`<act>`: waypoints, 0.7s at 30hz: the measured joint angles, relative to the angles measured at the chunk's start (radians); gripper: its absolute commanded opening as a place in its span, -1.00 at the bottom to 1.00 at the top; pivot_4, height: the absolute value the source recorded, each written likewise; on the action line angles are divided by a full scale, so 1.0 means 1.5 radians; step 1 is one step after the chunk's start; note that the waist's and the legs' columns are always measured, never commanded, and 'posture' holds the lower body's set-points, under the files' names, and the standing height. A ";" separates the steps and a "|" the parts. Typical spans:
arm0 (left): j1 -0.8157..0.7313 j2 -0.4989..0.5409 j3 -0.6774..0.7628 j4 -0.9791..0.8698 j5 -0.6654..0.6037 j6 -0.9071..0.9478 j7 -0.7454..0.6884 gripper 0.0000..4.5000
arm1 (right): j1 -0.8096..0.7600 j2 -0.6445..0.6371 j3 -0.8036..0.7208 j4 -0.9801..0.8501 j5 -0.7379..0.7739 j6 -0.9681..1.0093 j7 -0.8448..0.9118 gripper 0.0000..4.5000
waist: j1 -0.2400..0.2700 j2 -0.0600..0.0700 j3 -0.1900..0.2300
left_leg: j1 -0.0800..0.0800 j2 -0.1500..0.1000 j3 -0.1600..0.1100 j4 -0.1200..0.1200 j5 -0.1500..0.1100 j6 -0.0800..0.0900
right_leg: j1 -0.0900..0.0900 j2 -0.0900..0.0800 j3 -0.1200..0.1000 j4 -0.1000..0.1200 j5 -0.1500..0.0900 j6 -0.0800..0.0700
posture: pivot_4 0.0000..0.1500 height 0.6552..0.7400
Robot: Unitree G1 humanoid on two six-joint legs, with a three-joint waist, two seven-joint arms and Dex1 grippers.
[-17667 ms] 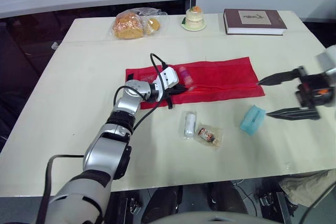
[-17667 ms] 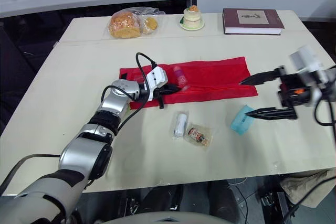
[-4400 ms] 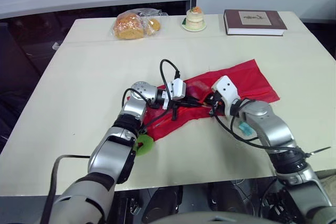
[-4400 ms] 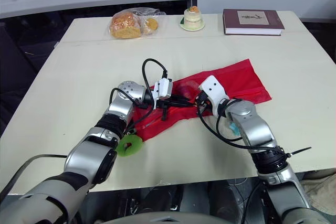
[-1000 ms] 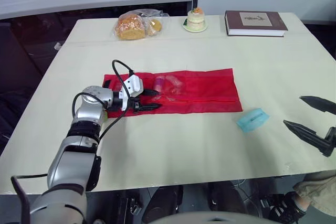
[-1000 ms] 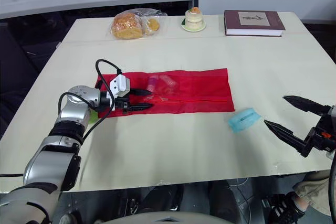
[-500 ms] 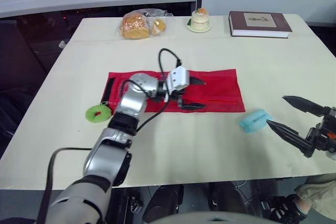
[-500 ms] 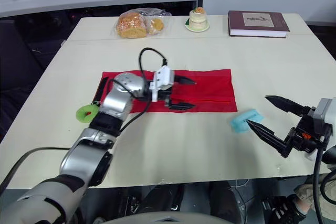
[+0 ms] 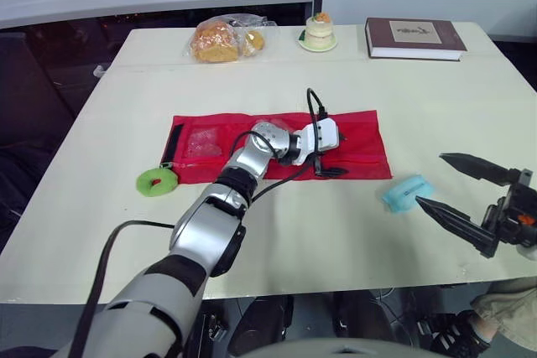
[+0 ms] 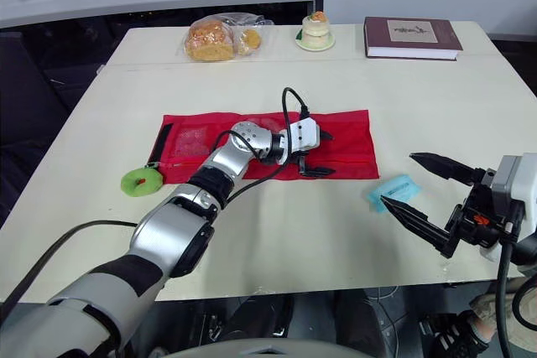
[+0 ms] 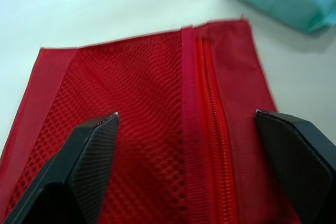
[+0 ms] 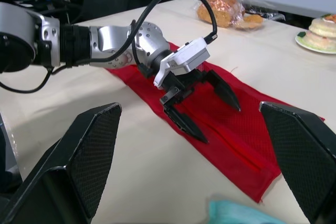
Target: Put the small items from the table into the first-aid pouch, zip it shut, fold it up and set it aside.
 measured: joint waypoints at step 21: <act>-0.018 -0.008 0.009 0.048 0.027 -0.024 0.022 -0.98 | 0.008 0.001 0.020 0.024 -0.132 -0.015 -0.040 1.00 | -0.001 0.000 0.000 | 0.000 0.000 0.000 0.000 0.000 0.000 | 0.000 0.000 0.000 0.000 0.000 0.000 | 1.00 0.74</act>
